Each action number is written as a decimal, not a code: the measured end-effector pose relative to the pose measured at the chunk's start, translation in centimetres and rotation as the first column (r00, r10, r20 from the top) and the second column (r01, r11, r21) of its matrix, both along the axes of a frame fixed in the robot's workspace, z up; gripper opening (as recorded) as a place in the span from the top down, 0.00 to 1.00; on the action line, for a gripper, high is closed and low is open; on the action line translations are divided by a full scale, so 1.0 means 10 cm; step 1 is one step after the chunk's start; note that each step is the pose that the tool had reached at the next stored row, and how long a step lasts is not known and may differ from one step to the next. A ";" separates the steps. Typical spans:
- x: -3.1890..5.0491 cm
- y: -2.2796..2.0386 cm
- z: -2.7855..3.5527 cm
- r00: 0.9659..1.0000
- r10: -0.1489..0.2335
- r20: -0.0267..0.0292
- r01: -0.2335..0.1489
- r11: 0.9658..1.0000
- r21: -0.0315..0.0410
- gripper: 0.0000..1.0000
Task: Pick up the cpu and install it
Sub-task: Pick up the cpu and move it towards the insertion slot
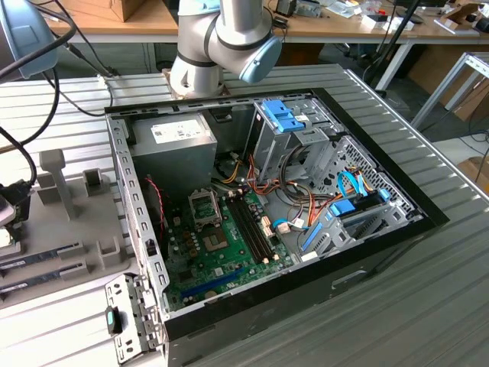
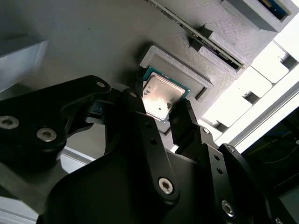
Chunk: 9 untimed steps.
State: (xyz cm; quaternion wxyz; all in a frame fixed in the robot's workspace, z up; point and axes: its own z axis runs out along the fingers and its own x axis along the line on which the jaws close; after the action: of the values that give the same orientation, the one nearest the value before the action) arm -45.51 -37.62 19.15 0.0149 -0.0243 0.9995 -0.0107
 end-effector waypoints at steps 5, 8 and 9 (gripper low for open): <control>0.000 0.000 0.027 1.000 0.000 0.000 0.000 1.000 0.000 0.53; 0.000 0.000 0.046 1.000 0.000 0.000 0.000 1.000 0.000 0.53; 0.000 0.000 0.051 1.000 0.000 0.000 0.000 1.000 0.000 0.53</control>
State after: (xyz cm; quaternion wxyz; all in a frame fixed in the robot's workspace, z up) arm -45.51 -37.62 19.66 0.0149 -0.0242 0.9995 -0.0107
